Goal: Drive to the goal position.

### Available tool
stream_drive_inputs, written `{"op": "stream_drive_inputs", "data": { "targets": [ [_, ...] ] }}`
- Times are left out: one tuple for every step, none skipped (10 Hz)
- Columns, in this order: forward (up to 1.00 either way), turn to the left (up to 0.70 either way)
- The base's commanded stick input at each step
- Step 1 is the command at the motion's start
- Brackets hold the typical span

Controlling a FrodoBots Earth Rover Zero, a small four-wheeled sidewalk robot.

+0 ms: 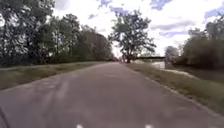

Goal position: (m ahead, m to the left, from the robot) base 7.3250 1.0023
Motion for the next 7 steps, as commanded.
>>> {"op": "stream_drive_inputs", "data": {
  "targets": [
    [1.0, 0.0],
    [1.0, 0.0],
    [1.0, 0.0],
    [1.0, 0.0],
    [1.0, 0.0],
    [1.0, 0.0],
    [1.0, 0.0]
  ]
}}
